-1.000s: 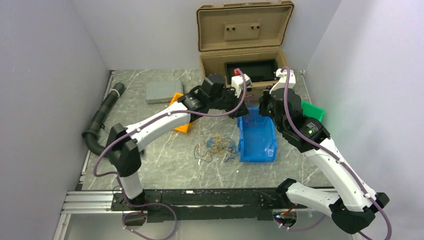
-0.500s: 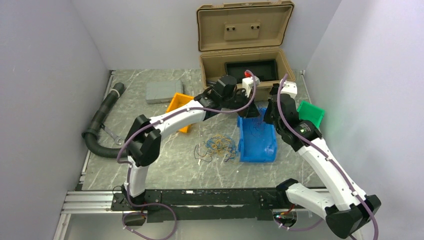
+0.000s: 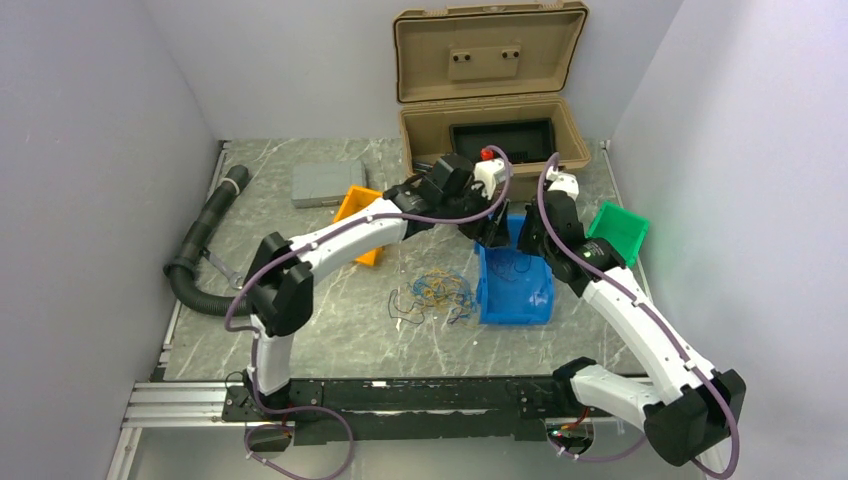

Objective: Untangle the cables

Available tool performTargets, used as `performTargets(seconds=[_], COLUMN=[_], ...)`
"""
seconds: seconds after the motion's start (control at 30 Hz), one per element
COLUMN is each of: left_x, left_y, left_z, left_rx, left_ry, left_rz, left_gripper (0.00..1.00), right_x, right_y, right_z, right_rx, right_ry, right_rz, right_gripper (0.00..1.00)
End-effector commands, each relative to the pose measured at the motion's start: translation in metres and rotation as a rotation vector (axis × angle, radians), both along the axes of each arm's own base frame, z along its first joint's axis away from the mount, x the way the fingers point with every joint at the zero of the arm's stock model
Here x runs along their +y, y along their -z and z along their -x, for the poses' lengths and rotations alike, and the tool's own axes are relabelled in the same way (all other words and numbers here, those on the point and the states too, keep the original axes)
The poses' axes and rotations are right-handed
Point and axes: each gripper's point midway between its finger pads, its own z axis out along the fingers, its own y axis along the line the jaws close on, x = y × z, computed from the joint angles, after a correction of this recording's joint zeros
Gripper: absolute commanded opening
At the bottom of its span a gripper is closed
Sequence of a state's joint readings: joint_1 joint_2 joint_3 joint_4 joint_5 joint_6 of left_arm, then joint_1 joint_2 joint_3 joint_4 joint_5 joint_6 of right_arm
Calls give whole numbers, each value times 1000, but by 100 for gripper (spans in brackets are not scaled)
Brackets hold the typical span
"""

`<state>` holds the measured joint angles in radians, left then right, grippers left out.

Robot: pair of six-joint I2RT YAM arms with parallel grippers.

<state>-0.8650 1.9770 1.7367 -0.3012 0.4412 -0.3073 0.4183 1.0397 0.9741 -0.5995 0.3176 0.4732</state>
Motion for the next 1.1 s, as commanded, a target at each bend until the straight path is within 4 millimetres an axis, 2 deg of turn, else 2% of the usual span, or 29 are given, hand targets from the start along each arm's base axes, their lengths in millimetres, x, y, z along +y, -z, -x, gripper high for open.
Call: performTargets(seconds=[0.0,0.07,0.1,0.13,0.17,0.37,0.6,0.9,1.07], left_x=[25,36,42,49,56,101,158,217,227], left_y=[-85,-96,-101,-107,-110,-116,-98,-67,-49], left_z=[7,10,10,11,12,13,22,38,48], left_rx=[-150,-174,-185,-197,-202,-216,-223,-210,-174], left_ry=[-48,-69,-85,-100,-115,-214,-340,-496,-510], left_rz=[80,77,71,70,60,30,-31,-73,-88], left_gripper=[74,79,86,96,99,99,99,99,99], right_x=[9,12,13,14,16,19,24,49,72], right_y=[5,12,16,17,18,10,4,6,12], right_z=[-7,-8,-8,-8,-8,-4,2,12,19], right_rx=[-4,13,26,34,41,27,35,50,69], right_ry=[-19,-30,-37,-44,-54,-84,-137,-248,-297], right_rz=[-40,-37,-34,-34,-35,-41,-49,-128,-64], right_gripper=[0,5,13,27,35,61,98,100,100])
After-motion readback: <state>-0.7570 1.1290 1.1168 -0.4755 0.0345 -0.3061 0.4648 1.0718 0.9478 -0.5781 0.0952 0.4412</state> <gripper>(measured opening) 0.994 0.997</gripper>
